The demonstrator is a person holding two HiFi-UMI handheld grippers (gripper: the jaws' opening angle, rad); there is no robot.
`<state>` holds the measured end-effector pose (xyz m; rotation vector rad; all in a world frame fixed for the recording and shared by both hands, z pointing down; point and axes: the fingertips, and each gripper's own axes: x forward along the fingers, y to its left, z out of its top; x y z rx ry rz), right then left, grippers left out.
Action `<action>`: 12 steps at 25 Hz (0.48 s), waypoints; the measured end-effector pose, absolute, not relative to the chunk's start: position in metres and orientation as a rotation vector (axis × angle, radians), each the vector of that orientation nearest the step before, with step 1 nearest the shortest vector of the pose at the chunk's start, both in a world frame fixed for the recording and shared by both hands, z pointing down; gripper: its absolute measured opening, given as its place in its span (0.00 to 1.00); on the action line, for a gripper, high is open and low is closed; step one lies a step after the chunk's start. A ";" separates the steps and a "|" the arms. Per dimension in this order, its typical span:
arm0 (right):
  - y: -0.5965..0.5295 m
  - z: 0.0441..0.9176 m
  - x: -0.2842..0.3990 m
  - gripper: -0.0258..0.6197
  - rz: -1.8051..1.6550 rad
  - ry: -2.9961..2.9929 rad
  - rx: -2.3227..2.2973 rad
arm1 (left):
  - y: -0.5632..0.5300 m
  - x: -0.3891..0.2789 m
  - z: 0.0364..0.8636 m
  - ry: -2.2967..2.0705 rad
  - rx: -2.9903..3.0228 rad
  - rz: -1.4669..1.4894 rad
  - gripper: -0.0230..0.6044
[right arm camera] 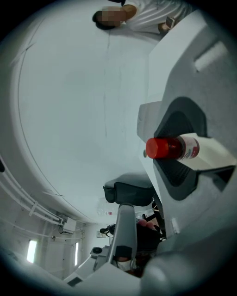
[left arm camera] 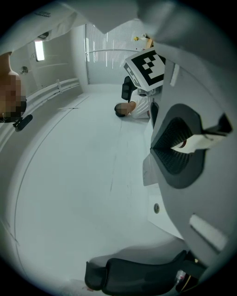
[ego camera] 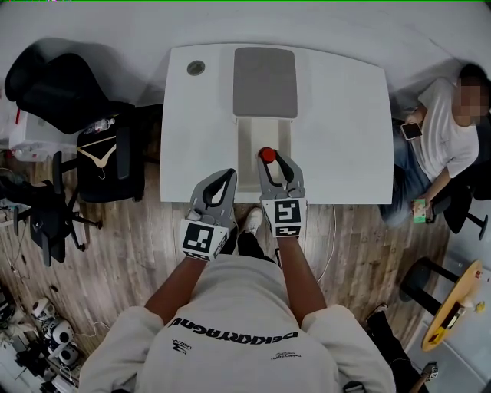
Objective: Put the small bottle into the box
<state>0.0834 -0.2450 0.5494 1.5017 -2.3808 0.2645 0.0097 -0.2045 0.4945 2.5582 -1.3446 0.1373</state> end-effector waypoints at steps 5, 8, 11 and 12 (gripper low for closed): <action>-0.256 0.566 0.087 0.25 0.278 -2.355 1.504 | -0.210 0.010 0.500 -1.334 2.551 0.144 0.04; -0.261 0.577 0.090 0.25 0.300 -2.334 1.503 | -0.214 0.011 0.504 -1.329 2.543 0.151 0.04; -0.266 0.588 0.090 0.25 0.318 -2.321 1.498 | -0.220 0.010 0.509 -1.327 2.537 0.151 0.04; -0.268 0.591 0.089 0.25 0.323 -2.317 1.496 | -0.222 0.009 0.511 -1.325 2.536 0.152 0.04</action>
